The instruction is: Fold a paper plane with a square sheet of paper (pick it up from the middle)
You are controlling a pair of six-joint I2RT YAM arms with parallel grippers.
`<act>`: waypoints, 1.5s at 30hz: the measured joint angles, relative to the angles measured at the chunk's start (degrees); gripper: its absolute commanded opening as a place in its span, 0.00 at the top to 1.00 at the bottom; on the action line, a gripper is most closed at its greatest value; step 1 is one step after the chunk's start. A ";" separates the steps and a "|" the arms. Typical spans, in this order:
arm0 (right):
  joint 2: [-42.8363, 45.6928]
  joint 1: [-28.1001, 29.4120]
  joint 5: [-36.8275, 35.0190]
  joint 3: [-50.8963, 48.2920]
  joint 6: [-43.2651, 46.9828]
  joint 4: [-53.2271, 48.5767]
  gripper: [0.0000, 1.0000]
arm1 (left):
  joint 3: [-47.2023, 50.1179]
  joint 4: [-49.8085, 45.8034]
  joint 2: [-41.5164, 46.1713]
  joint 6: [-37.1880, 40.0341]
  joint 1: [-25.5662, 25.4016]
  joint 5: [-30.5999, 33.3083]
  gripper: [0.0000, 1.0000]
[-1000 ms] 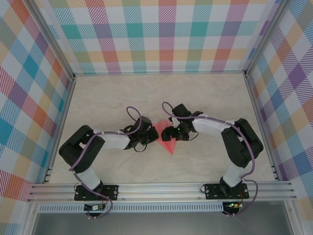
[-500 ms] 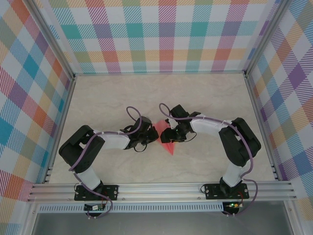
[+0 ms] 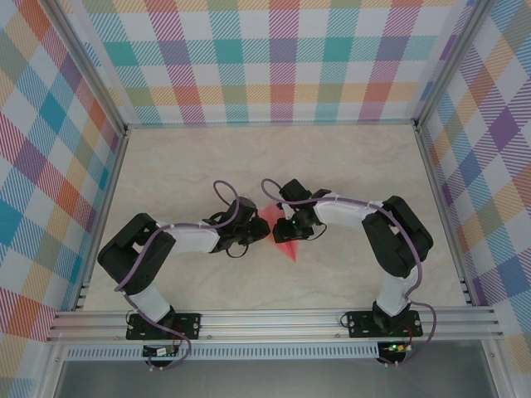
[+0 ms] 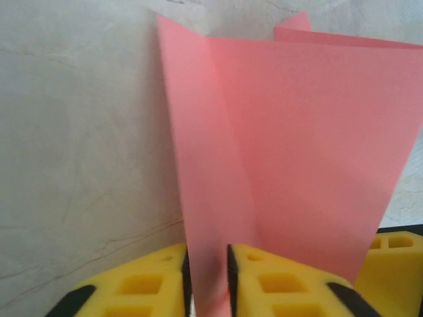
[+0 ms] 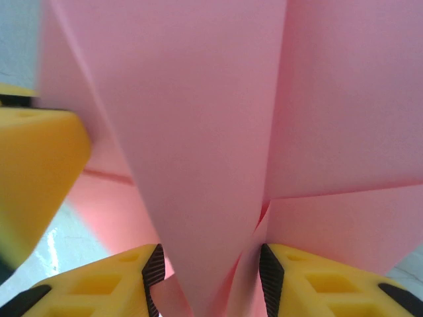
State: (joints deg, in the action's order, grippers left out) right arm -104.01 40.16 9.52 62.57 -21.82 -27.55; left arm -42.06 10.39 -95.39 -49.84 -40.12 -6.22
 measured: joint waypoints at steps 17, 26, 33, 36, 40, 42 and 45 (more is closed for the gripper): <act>-0.31 0.09 -8.55 2.34 -1.95 -2.64 0.74 | -3.54 -23.21 12.48 -0.98 2.03 15.61 0.08; -0.87 0.09 -9.97 4.35 -3.02 -3.50 0.80 | -3.65 -28.35 14.58 -0.92 2.19 18.32 0.02; -2.45 0.09 -10.67 4.48 -2.99 -3.87 0.88 | -3.65 -28.87 14.58 -0.94 2.40 18.38 0.00; -3.08 0.09 -12.02 6.27 -2.97 -5.25 0.88 | -3.65 -30.27 14.58 -0.94 2.60 19.21 0.00; -6.23 -0.15 -15.58 13.25 -2.97 -7.69 0.88 | -4.26 -32.81 14.58 -0.96 2.84 20.28 0.00; -8.79 -0.70 -17.22 17.75 -2.97 -8.57 0.89 | -4.63 -33.51 14.58 -0.96 2.84 20.70 0.00; -13.03 -1.99 -19.04 24.00 -3.02 -9.16 0.89 | -4.85 -34.51 14.69 -0.92 2.89 20.96 0.00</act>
State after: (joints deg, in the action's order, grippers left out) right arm -117.03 38.17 -9.52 86.56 -24.84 -36.71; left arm -46.92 -24.12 -80.71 -50.76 -37.23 14.74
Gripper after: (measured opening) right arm 0.115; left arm 0.998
